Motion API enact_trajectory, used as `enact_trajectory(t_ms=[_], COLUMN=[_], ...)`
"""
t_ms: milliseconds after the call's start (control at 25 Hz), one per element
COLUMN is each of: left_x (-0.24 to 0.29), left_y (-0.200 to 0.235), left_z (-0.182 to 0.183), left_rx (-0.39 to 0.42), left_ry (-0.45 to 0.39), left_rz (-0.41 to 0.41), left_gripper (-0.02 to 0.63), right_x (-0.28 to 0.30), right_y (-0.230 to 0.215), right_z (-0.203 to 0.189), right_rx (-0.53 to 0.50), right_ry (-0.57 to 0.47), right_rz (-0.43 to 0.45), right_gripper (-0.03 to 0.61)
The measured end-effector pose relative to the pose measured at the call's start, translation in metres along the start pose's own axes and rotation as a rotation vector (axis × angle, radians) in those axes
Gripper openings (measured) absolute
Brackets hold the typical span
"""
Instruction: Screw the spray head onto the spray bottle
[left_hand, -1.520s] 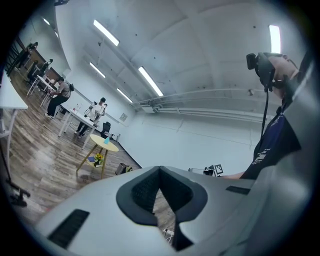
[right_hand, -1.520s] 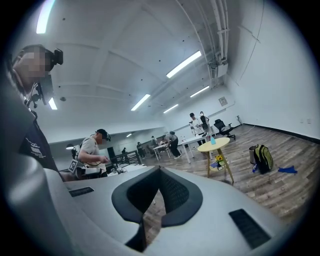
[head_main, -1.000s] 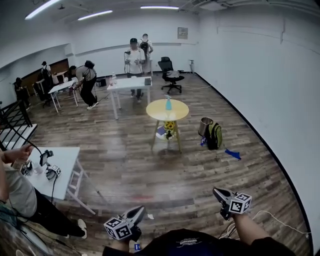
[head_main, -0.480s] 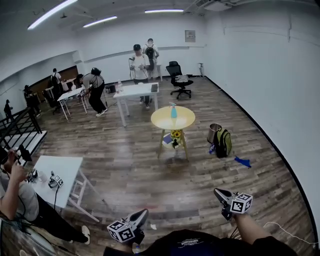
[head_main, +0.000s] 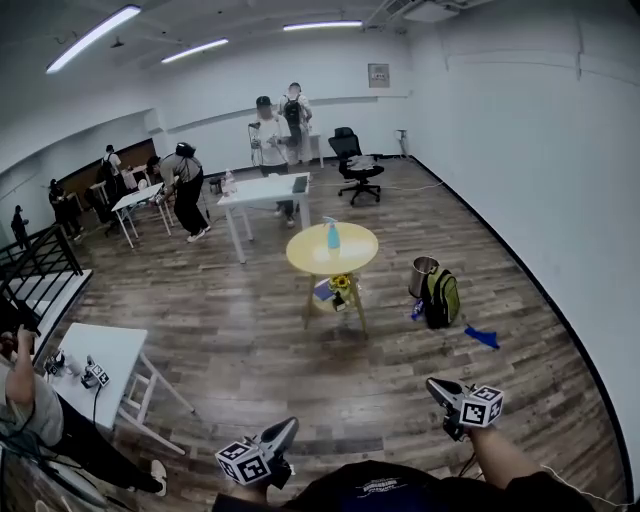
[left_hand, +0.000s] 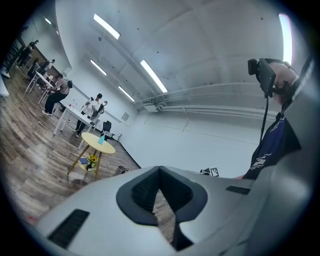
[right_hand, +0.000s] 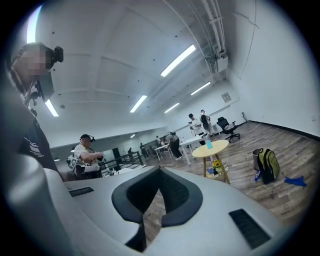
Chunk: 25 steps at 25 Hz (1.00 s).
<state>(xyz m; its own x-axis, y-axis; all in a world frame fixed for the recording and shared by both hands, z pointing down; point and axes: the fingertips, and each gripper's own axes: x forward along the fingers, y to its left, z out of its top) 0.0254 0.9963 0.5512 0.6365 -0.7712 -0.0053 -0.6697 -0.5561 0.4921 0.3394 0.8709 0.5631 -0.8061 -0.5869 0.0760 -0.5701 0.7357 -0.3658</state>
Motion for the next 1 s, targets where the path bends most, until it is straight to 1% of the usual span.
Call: enact_trajectory(t_ms=[200, 400, 520, 640, 760, 880, 1000], left_x=[0.041, 0.068, 0.08, 0.085, 0.086, 0.086, 0.086], left_y=[0.019, 0.067, 0.108, 0.154, 0.201, 0.246, 0.284], left_z=[0.002, 0.023, 0.048, 0.078, 0.113, 0.144, 0.163], left_rx=[-0.005, -0.011, -0.005, 0.001, 0.034, 0.061, 0.07], left_ry=[0.023, 0.026, 0.03, 0.045, 0.059, 0.068, 0.077], left_rz=[-0.013, -0.035, -0.066, -0.091, -0.114, -0.125, -0.124], left_gripper=[0.012, 0.012, 0.012, 0.012, 0.012, 0.012, 0.012], right_x=[0.012, 0.059, 0.107, 0.16, 0.212, 0.263, 0.306], right_y=[-0.039, -0.062, -0.066, -0.063, -0.061, -0.062, -0.065], right_z=[0.0, 0.008, 0.022, 0.033, 0.044, 0.052, 0.056], right_rx=[0.017, 0.015, -0.008, -0.008, -0.012, -0.014, -0.009], right_ry=[0.011, 0.02, 0.006, -0.009, -0.029, -0.053, -0.066], right_rz=[-0.012, -0.034, -0.04, -0.059, -0.079, -0.092, -0.093], right_gripper=[0.02, 0.02, 0.02, 0.02, 0.02, 0.02, 0.02])
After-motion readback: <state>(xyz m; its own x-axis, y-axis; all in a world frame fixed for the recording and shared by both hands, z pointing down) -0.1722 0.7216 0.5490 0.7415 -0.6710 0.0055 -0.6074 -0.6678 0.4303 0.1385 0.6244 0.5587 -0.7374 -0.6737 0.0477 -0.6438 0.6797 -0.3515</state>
